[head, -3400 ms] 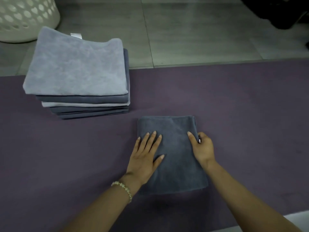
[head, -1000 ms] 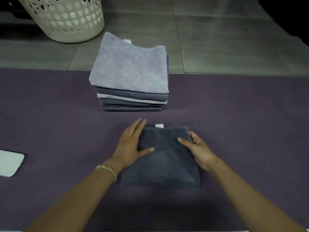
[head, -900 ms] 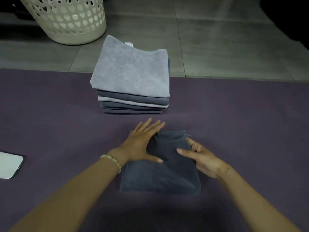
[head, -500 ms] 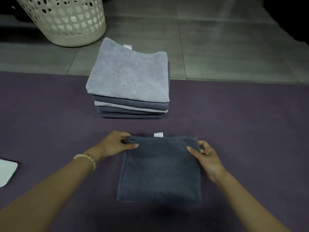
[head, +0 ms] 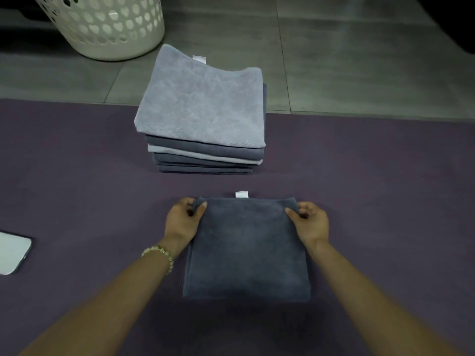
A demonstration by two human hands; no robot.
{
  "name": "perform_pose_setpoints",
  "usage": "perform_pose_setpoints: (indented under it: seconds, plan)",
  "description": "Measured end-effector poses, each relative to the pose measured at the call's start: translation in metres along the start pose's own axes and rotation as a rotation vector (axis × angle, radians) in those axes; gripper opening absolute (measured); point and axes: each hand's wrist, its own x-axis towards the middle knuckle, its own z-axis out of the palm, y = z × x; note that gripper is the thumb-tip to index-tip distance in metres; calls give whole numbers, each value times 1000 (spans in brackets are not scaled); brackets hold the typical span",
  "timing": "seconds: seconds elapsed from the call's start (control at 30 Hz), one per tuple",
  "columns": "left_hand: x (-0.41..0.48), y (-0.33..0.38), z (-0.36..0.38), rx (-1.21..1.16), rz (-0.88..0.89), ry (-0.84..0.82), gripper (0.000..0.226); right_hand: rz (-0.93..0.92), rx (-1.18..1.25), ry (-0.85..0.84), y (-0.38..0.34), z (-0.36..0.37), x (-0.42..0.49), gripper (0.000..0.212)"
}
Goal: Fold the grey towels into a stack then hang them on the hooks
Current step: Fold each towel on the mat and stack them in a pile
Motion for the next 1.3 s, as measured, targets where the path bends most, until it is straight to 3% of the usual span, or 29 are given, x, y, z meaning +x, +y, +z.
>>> perform_pose_setpoints:
  seconds: [0.07, 0.13, 0.2, 0.27, 0.3, 0.4, 0.53, 0.6, 0.67, 0.77, 0.93, 1.0, 1.07, 1.17, 1.3]
  plan:
    - [-9, 0, -1, 80, 11, 78, 49, -74, -93, 60, 2, -2, -10, 22]
    - [-27, -7, 3, 326, 302, 149, 57, -360, -220, 114, 11, -1, -27, 34]
    - [-46, -26, 17, 582, 597, 15, 54, -644, -461, -26, 28, 5, -46, 50]
    - [-61, -42, 26, 729, 594, -138, 63, -696, -708, -261, 44, 10, -61, 65]
    - [-64, -46, 29, 728, 528, -157, 70, -662, -780, -311, 51, 10, -65, 70]
    - [-63, -50, 34, 668, 346, -113, 86, -561, -824, -252, 66, 3, -62, 79]
    - [-73, -32, 23, 412, 80, -8, 83, -363, -587, -165, 63, -12, -67, 84]
    - [-81, -31, 12, 304, 70, 35, 73, -237, -397, -56, 60, -18, -73, 68]
    - [-85, -31, 3, 241, 36, -29, 57, -146, -336, -16, 53, -20, -74, 51]
    - [-79, -31, -4, 271, -123, -152, 52, -42, -422, -69, 39, -16, -70, 47]
    - [-65, -21, -6, 202, -367, -243, 85, 199, -238, -156, 29, -8, -52, 46]
    - [-63, -24, -6, 250, -388, -281, 95, 240, -190, -224, 26, -10, -52, 36]
    - [-66, -23, -8, 277, -349, -291, 89, 253, -112, -259, 23, -13, -56, 31]
    - [-69, -22, -8, 98, -299, -277, 59, 242, 25, -297, 17, -21, -63, 34]
    - [-79, -10, -20, -337, -493, -481, 75, 412, 212, -468, 6, -36, -70, 38]
